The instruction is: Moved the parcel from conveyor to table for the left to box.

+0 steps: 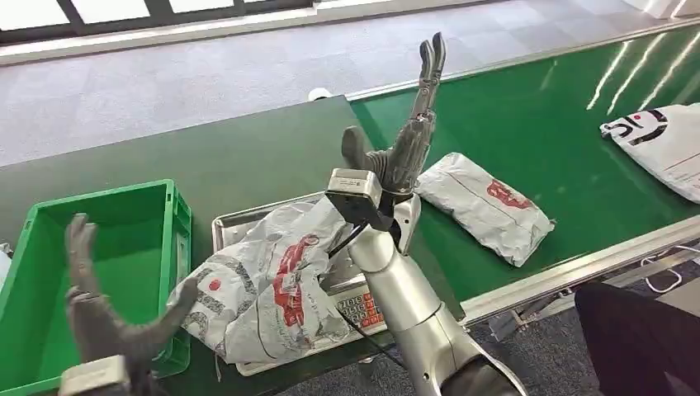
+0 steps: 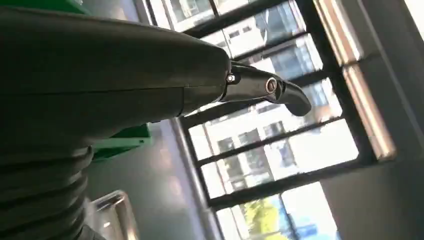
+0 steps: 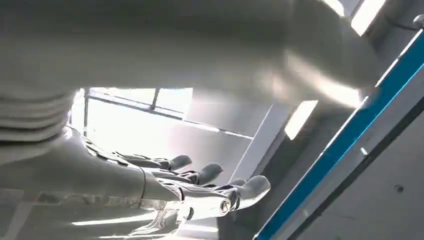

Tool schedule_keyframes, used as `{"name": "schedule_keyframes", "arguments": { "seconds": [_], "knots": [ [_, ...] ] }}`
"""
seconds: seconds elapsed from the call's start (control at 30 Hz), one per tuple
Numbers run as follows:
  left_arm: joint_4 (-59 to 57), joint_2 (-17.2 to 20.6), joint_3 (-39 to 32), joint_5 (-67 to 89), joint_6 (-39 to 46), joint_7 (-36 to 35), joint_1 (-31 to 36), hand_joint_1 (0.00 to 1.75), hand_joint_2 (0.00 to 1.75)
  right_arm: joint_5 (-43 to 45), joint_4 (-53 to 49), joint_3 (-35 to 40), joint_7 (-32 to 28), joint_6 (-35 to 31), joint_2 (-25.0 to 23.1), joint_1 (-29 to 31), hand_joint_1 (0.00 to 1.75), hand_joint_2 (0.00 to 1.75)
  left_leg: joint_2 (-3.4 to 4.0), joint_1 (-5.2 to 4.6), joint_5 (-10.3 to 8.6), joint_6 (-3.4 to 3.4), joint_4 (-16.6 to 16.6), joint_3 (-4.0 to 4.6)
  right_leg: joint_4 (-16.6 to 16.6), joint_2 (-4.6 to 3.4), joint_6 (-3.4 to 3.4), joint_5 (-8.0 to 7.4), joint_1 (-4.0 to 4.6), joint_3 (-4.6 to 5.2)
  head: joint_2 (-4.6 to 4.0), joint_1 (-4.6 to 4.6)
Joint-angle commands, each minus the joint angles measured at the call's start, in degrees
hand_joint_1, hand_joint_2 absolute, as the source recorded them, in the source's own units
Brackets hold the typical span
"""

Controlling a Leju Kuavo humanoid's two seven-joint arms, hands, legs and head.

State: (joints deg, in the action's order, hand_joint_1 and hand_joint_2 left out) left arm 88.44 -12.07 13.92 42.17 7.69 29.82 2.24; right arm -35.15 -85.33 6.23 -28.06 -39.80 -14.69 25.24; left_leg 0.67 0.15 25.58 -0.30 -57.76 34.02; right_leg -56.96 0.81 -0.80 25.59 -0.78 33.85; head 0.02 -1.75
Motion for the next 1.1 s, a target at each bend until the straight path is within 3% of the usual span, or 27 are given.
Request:
{"name": "schedule_keyframes", "arguments": {
  "seconds": [0.03, 0.13, 0.37, 0.67, 0.7, 1.1],
  "knots": [
    [-38.70, 3.28, 8.13, 15.26, -7.77, -0.90, 18.44, 0.00, 1.75, 3.24, 3.97, -1.28, -1.94, -0.20, 0.48, 0.60, 0.00, 1.75, -0.33, -0.01, -0.15, -0.02, 0.21, -0.16, 0.17, 0.23, 0.04, -0.04, -0.02, -0.25, 0.00, 0.00],
    [-41.82, 3.64, 9.56, 15.75, -8.48, 0.57, 21.30, 0.00, 1.75, 3.34, 4.53, -0.84, -1.49, -0.20, 0.63, 1.41, 0.00, 1.75, -0.30, 0.03, -0.16, -0.04, 0.17, -0.10, 0.14, 0.19, 0.03, -0.09, 0.03, -0.15, 0.00, 0.00],
    [-41.46, 3.72, 9.74, 15.74, -8.50, 0.60, 20.98, 0.00, 1.75, 3.23, 4.35, -0.75, -1.35, -0.20, 0.60, 1.37, 0.00, 1.75, -0.03, 0.01, -0.08, -0.05, 0.07, -0.07, 0.01, -0.07, 0.02, -0.07, 0.01, -0.06, 0.00, 0.02],
    [-47.63, 4.68, 19.06, 11.87, -17.84, 7.10, 25.84, 0.00, 1.75, 2.00, 4.10, -0.59, 0.53, -0.20, 0.85, 1.95, 0.00, 1.75, -0.12, 0.02, -0.10, -0.04, 0.03, 0.01, -0.01, 0.00, 0.01, -0.07, 0.01, -0.04, 0.00, 0.02],
    [-47.59, 4.79, 19.29, 10.29, -18.60, 8.74, 26.01, 1.75, 1.75, 2.07, 4.23, -0.83, 0.37, -0.20, 0.83, 1.91, 0.00, 1.75, -0.11, 0.04, -0.12, -0.04, 0.08, -0.01, 0.06, -0.03, 0.02, -0.10, 0.03, -0.08, 0.00, 0.02],
    [-46.99, 5.74, 20.08, 6.69, -19.05, 10.18, 27.96, 1.75, 1.75, 2.32, 4.79, -2.26, -0.18, -0.20, 1.04, 1.42, 0.00, 1.75, -0.10, 0.07, -0.12, -0.02, 0.11, -0.08, 0.11, -0.05, 0.04, -0.10, 0.07, -0.14, -0.02, 0.02]
  ]
}}
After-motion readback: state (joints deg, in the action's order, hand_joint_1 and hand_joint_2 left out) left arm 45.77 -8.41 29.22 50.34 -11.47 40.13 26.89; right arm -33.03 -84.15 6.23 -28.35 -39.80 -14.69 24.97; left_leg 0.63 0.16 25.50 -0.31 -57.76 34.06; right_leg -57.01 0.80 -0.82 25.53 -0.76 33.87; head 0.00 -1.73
